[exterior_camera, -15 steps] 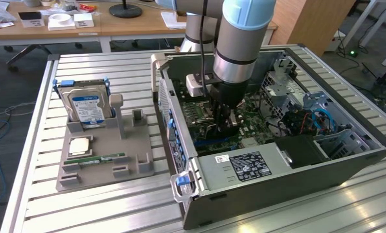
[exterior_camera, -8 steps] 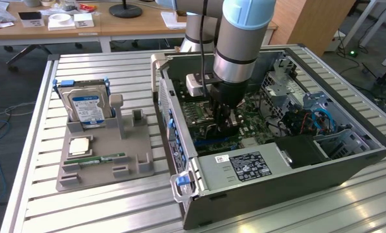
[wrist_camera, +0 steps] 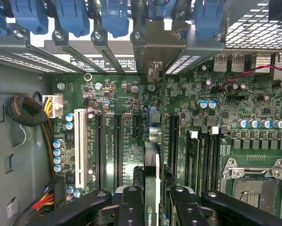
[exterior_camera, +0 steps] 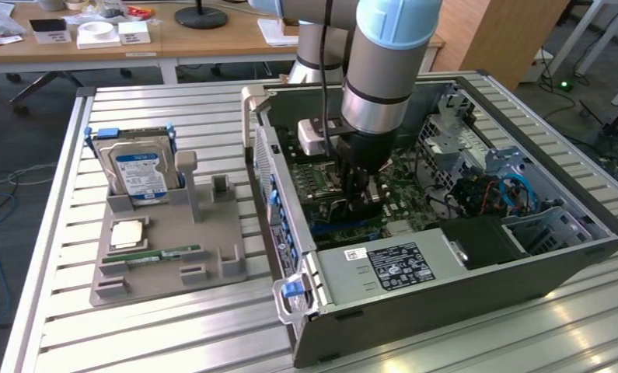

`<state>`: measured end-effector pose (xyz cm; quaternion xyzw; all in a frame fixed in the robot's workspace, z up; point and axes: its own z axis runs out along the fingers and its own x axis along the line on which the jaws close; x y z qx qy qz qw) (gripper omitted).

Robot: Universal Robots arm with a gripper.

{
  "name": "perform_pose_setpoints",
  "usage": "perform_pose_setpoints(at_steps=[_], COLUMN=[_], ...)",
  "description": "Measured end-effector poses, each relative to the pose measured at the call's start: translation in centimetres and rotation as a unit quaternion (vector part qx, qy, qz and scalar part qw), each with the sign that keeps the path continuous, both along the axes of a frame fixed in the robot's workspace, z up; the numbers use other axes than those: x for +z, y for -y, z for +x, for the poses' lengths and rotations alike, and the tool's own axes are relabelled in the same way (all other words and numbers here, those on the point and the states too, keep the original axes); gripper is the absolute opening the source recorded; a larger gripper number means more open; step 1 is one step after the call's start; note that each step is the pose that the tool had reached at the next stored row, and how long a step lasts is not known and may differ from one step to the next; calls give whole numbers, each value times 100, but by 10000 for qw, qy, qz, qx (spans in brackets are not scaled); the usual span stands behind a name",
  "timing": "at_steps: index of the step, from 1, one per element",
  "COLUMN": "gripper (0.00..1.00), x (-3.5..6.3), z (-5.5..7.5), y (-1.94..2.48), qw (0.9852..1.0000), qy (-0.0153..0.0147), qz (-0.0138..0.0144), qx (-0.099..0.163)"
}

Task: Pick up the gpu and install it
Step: 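Insert the gpu into the slot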

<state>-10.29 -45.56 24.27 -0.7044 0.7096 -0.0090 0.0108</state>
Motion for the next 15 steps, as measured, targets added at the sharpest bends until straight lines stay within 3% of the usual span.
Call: perform_pose_setpoints(at_steps=[15], gripper=[26], x=[-19], z=[0], y=[3], qw=[10000], qy=[0], qz=[0], qx=[1])
